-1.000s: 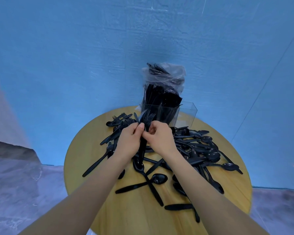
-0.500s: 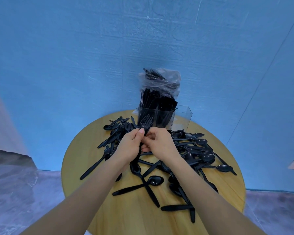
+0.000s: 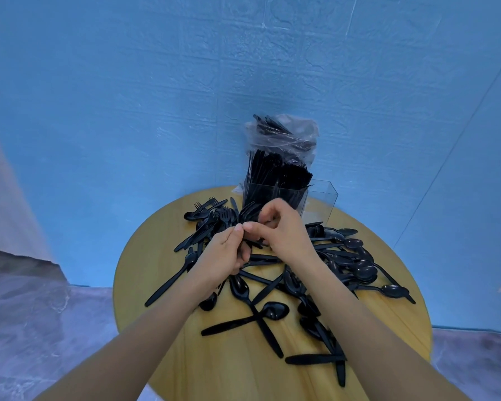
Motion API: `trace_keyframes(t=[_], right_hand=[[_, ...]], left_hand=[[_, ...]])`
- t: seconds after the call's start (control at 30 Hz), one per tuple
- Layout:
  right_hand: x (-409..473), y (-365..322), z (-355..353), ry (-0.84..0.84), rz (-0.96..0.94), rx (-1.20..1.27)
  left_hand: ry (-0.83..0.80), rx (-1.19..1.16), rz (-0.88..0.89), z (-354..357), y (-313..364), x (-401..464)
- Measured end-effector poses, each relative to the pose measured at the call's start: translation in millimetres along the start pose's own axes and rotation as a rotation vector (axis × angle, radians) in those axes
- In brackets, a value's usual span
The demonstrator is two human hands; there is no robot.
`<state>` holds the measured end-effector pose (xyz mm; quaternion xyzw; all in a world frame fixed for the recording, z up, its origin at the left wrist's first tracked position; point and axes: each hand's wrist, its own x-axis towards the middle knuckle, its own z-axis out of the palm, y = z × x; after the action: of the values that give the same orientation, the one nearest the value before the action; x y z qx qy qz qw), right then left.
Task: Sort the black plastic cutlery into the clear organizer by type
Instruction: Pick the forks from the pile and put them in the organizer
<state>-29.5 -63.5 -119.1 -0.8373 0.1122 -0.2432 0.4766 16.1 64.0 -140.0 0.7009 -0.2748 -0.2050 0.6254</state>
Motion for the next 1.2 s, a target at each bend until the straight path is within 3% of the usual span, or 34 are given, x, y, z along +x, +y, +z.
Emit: trace_keyframes(t=[0.13, 0.23, 0.4, 0.57, 0.7, 0.97, 1.2], right_hand=[[5, -3, 1, -0.164, -0.004, 0.16], [8, -5, 10, -0.236, -0.046, 0.175], [24, -4, 32, -0.148, 0.0, 0.033], [46, 5, 50, -0.118, 0.038, -0.071], [74, 25, 51, -0.067, 0.133, -0.306], [102, 41, 74, -0.147, 0.172, -0.528], [106, 45, 80, -0.238, 0.225, -0.607]], left_hand=[[-0.165, -0.053, -0.015, -8, -2, -5], [-0.171, -0.035, -0.024, -15, -3, -4], [0.028, 0.304, 0.127, -30, -21, 8], [0.237, 0.22, 0.079, -61, -35, 15], [0.392, 0.158, 0.029, -89, -42, 23], [0.431, 0.067, -0.034, -99, -62, 51], [0.452, 0.184, 0.046, -97, -78, 53]])
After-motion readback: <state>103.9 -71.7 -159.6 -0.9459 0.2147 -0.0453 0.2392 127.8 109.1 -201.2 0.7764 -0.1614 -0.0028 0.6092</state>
